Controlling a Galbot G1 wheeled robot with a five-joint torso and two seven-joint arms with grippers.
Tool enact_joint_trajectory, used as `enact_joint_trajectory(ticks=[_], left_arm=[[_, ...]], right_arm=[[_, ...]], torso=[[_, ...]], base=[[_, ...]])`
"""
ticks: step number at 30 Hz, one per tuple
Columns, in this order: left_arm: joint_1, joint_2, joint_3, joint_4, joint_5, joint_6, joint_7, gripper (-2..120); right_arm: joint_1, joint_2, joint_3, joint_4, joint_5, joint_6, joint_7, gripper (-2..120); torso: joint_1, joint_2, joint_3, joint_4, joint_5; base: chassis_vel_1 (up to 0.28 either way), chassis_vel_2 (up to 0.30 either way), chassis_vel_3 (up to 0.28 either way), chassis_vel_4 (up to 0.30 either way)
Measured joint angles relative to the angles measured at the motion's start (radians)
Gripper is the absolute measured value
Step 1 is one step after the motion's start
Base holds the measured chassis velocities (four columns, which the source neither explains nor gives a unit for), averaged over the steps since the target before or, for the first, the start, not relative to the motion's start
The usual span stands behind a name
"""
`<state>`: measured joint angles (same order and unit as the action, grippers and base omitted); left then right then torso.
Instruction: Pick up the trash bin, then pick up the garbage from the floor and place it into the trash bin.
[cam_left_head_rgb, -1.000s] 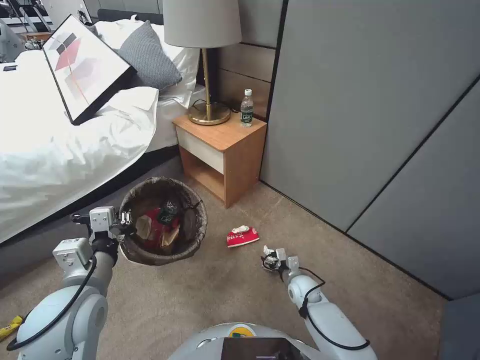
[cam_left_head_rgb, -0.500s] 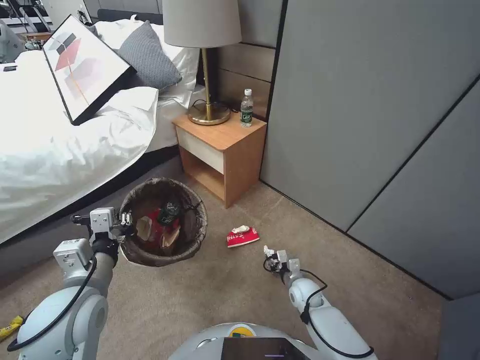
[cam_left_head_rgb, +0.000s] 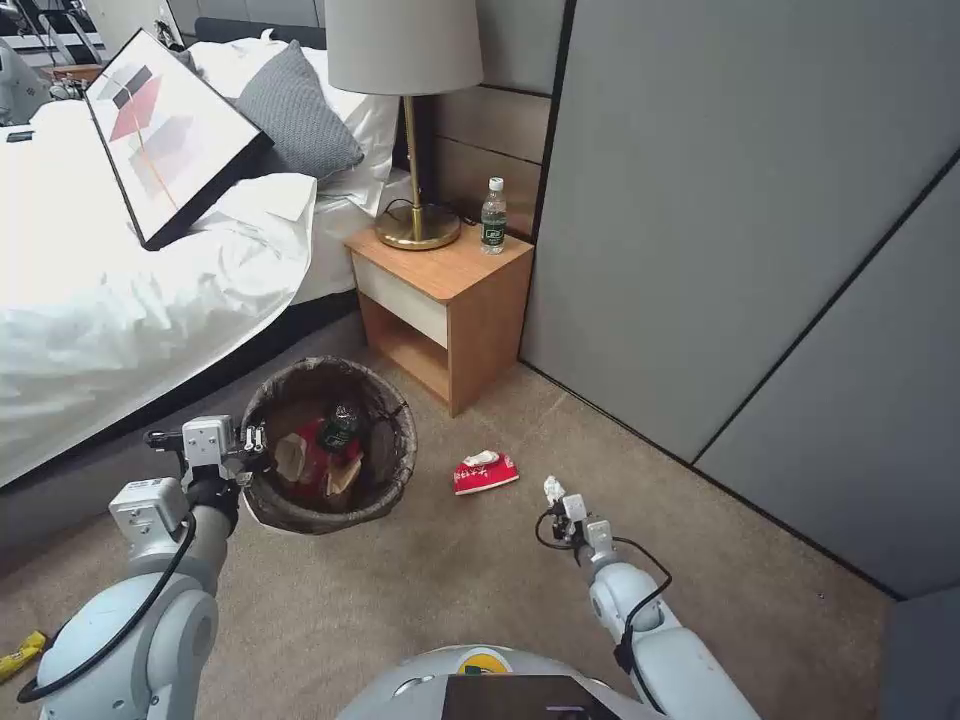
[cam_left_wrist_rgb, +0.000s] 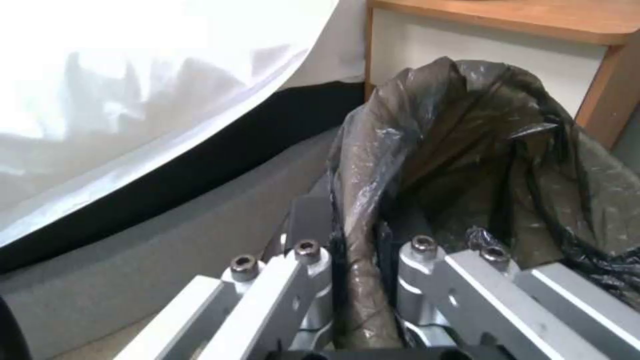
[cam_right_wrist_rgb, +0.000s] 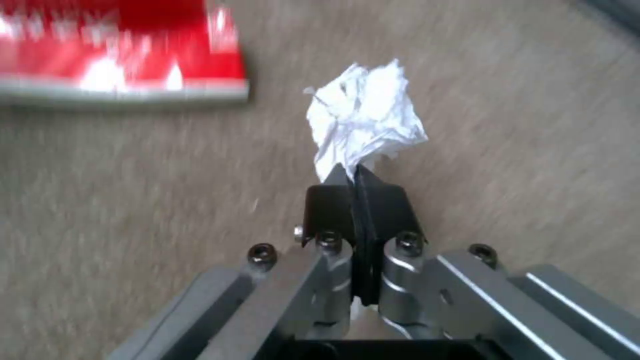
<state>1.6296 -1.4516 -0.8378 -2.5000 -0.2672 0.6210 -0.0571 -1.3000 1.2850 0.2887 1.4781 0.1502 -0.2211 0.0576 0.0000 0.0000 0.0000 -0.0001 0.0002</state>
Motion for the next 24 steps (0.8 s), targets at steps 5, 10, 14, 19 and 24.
enact_joint_trajectory(ticks=[5,10,14,19,24], left_arm=[[0.003,0.002,0.0,0.0,-0.001,0.003,0.0,7],[0.006,0.002,0.001,0.0,-0.001,0.005,0.0,7],[0.006,0.002,0.008,0.0,-0.001,0.005,0.0,7],[0.005,0.0,0.017,0.0,0.004,0.004,0.0,7],[0.004,0.001,0.028,0.0,0.008,0.003,0.0,7]], right_arm=[[-0.035,-0.012,0.044,0.168,-0.022,0.014,0.004,0],[-0.059,-0.028,0.067,0.338,-0.016,-0.003,-0.002,0],[-0.07,-0.044,0.065,0.507,0.025,-0.052,-0.013,0],[-0.057,-0.061,0.017,0.652,0.078,-0.104,-0.008,0],[0.009,-0.073,-0.073,0.776,0.177,-0.184,-0.006,0]], torso=[[0.0,0.0,0.0,0.0,-0.0001],[0.0,0.0,0.0,-0.0001,-0.0002],[0.0,0.0,0.0,-0.0001,-0.0001],[0.0,0.0,0.0,0.0,-0.0003],[0.0,0.0,0.0,0.0002,-0.0003]], base=[[0.0,0.0,0.0,0.0],[0.0,0.0,0.0,0.0],[0.0,0.0,0.0,0.0],[0.0,0.0,0.0,0.0],[0.0,0.0,0.0,0.0]])
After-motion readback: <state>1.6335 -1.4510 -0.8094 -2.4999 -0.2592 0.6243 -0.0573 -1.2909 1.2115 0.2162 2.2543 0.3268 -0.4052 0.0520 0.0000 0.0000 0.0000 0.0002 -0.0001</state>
